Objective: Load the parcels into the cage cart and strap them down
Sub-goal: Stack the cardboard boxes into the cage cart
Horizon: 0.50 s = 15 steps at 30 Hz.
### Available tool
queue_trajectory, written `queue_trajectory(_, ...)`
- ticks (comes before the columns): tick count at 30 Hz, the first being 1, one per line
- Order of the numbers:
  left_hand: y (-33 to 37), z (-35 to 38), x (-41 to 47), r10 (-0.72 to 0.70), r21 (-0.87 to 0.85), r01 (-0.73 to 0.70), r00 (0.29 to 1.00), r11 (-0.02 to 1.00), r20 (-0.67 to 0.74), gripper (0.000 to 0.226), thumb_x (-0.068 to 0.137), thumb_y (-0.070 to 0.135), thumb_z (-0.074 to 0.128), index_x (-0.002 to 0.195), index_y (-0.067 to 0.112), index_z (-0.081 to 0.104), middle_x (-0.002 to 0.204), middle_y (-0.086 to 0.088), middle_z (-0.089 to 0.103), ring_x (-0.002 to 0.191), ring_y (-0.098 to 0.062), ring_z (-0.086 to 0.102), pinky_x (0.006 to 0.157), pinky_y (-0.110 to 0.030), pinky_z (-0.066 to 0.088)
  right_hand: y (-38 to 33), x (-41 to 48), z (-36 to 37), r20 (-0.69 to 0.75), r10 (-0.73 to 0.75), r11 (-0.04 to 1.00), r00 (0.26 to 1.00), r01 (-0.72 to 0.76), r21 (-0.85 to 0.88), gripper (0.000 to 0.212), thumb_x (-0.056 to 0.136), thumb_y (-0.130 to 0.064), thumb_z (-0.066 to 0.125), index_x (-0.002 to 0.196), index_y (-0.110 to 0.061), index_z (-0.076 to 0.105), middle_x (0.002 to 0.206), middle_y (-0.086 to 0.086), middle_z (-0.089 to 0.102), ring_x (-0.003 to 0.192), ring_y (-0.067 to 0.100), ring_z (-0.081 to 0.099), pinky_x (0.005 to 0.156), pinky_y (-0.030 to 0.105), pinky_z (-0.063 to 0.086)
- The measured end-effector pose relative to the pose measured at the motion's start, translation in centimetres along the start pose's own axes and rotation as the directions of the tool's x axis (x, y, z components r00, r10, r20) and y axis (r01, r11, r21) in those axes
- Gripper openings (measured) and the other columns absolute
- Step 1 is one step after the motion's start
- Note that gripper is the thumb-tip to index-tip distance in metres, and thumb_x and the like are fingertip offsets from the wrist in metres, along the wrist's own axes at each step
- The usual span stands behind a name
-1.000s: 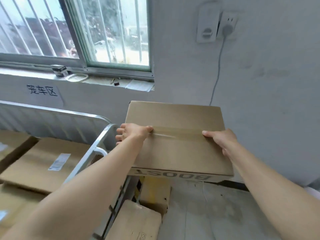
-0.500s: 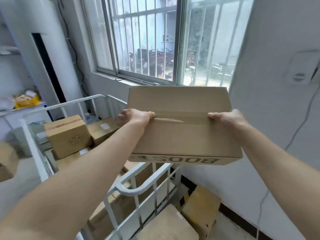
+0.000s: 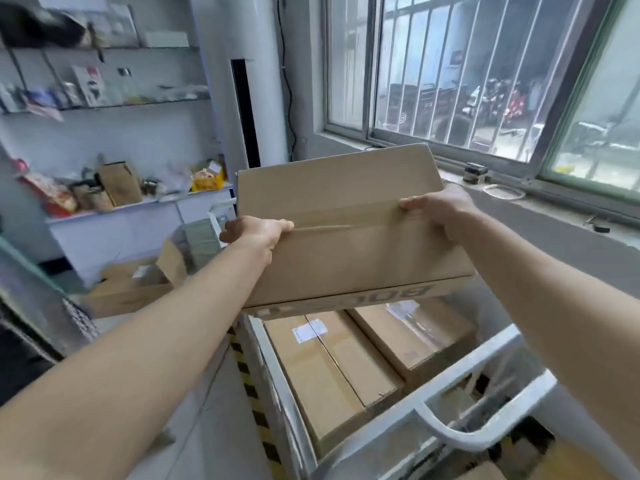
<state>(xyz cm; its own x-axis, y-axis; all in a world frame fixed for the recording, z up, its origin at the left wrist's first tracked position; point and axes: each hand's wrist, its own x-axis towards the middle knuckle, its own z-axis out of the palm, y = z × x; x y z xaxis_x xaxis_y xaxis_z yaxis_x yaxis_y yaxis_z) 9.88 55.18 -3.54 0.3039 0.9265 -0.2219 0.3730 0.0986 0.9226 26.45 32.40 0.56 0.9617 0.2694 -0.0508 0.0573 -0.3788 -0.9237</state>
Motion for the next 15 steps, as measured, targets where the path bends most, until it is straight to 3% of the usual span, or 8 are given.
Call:
queue_trajectory(2, 0.1, -0.5, 2.9, -0.016, -0.041, 0.017, 1.000, 0.999, 0.026, 0.141, 0.010, 0.051, 0.080, 0.136, 0.002, 0.041, 0.140, -0.010, 0.044, 0.121, -0.029, 0.050, 0.095, -0.036, 0.046, -0.7, 1.8, 2.7, -0.007, 0.020, 0.999, 1.000, -0.020, -0.032, 0.074, 0.032, -0.049, 0.087, 0.095, -0.016, 0.066, 0.095, 0.005, 0.071, 0.086, 0.026, 0.068, 0.082, 0.043, 0.057)
queue_trajectory(4, 0.8, -1.1, 3.6, -0.004, -0.058, 0.007, 0.998, 0.998, 0.061, 0.116, 0.043, 0.043, 0.089, 0.138, 0.001, 0.037, 0.140, -0.009, 0.040, 0.124, -0.028, 0.046, 0.088, -0.028, 0.041, -1.3, 3.1, 4.6, -0.023, 0.026, 0.998, 0.999, -0.027, -0.055, 0.062, 0.042, -0.046, 0.089, 0.092, -0.018, 0.063, 0.096, 0.004, 0.069, 0.088, 0.026, 0.067, 0.084, 0.043, 0.056)
queue_trajectory(7, 0.7, 0.5, 6.8, -0.019, -0.028, 0.022, 0.997, 0.999, 0.080, 0.105, 0.070, 0.034, 0.083, 0.147, -0.001, 0.020, 0.151, -0.013, 0.027, 0.135, -0.029, 0.032, 0.101, -0.031, 0.035, -1.8, 5.4, 6.5, -0.038, 0.026, 0.997, 0.999, -0.028, -0.073, 0.050, 0.053, -0.040, 0.089, 0.088, -0.019, 0.061, 0.096, 0.004, 0.068, 0.089, 0.025, 0.066, 0.085, 0.042, 0.056)
queue_trajectory(9, 0.9, 1.6, 8.8, -0.041, -0.053, 0.045, 0.996, 0.998, 0.076, 0.109, 0.072, 0.032, 0.082, 0.148, -0.002, 0.012, 0.153, -0.016, 0.021, 0.138, -0.030, 0.028, 0.105, -0.034, 0.033, -2.0, 7.2, 7.6, -0.036, 0.027, 0.996, 0.999, -0.030, -0.088, 0.050, 0.052, -0.039, 0.089, 0.090, -0.018, 0.063, 0.096, 0.004, 0.069, 0.088, 0.025, 0.067, 0.085, 0.042, 0.056)
queue_trajectory(15, -0.4, 5.2, 15.5, -0.108, -0.085, 0.110, 0.994, 0.990, 0.030, 0.117, 0.061, 0.028, 0.088, 0.146, -0.001, 0.014, 0.149, -0.015, 0.028, 0.134, -0.029, 0.036, 0.106, -0.040, 0.038, -1.0, 13.4, 11.1, -0.002, 0.007, 0.990, 1.000, -0.007, -0.139, 0.061, 0.053, -0.041, 0.086, 0.102, -0.014, 0.062, 0.101, 0.004, 0.067, 0.094, 0.025, 0.065, 0.088, 0.040, 0.054)
